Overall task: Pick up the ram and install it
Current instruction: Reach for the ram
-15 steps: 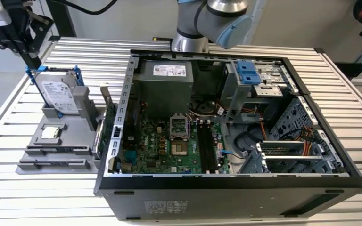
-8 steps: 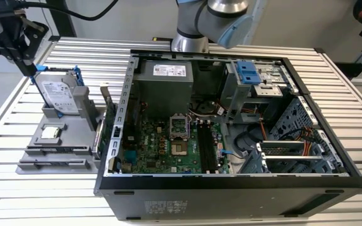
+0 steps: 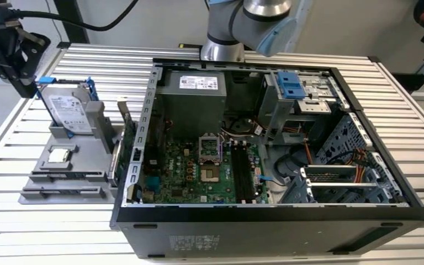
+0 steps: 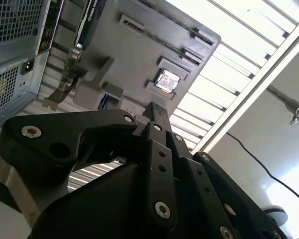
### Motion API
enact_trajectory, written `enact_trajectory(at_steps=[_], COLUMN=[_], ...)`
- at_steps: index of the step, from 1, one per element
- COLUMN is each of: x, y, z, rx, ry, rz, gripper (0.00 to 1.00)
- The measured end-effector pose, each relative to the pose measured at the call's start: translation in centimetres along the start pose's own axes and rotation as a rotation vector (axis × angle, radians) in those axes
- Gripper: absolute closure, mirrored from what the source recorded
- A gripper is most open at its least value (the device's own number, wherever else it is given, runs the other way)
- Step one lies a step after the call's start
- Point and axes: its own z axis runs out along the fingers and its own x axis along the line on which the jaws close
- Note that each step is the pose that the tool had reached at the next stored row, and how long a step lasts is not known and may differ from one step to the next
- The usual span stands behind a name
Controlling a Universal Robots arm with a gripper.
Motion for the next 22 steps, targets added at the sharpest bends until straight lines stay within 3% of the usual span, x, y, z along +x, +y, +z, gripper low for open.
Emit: enact_trajectory(at_steps=[16, 19, 22], x=[-0.15, -0.18, -0.18], y=[-4.01, -4.6, -4.66], z=[0.02, 0.02, 0.03], rx=[0.0, 0.0, 0.0], ry=[0.0, -0.0001, -0.0001], rz=[0.0, 0.0, 0.0], gripper=[1.0, 1.0, 1.0])
